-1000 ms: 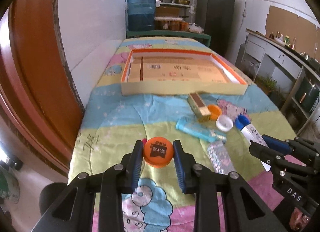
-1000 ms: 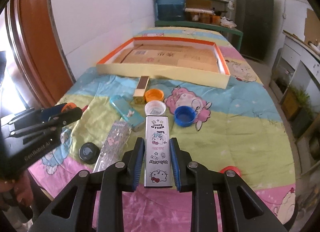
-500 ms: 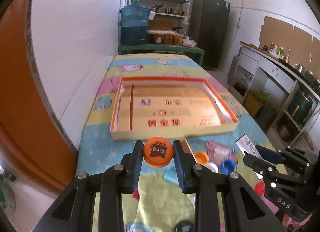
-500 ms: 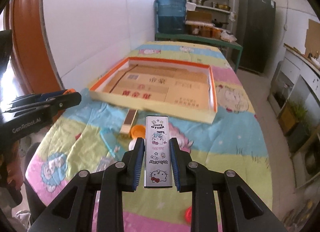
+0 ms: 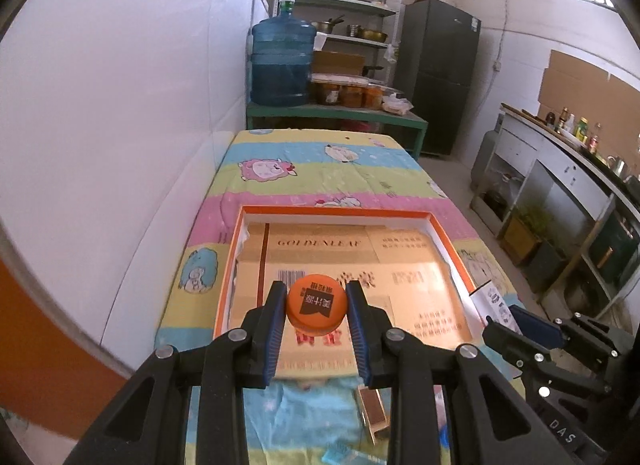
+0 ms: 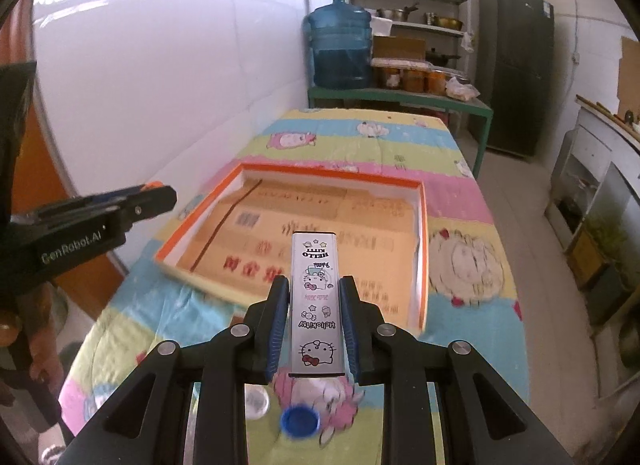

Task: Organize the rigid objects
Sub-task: 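Carry the orange cap with left tool while right tool carries the white box into the cardboard tray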

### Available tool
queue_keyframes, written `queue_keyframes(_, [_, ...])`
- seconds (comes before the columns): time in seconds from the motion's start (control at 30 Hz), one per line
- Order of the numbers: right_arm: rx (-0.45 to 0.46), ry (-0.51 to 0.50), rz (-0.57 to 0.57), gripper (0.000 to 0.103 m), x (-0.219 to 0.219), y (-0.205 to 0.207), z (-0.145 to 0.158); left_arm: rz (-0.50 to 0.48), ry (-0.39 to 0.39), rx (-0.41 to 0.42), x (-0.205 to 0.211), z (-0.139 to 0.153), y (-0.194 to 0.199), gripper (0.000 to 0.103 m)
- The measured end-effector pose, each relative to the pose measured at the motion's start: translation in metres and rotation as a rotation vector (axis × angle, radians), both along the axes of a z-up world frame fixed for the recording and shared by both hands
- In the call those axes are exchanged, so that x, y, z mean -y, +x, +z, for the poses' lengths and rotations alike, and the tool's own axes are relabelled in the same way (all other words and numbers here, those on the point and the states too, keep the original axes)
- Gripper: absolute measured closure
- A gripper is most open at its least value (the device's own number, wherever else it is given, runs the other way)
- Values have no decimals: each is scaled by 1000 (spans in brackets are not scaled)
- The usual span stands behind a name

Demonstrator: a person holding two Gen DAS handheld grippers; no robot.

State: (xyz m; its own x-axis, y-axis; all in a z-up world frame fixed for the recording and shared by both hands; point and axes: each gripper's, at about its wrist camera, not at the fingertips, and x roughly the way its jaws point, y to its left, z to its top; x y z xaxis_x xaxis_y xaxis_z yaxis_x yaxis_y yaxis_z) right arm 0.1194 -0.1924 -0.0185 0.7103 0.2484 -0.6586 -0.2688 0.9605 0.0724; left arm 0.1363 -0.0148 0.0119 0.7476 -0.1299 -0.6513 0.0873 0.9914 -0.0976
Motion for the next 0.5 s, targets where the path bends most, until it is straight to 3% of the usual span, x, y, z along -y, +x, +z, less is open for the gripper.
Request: queue_keyframes(0.5, [-53, 4, 4, 77, 2, 93, -10, 51, 31, -64, -3, -26, 88, 72])
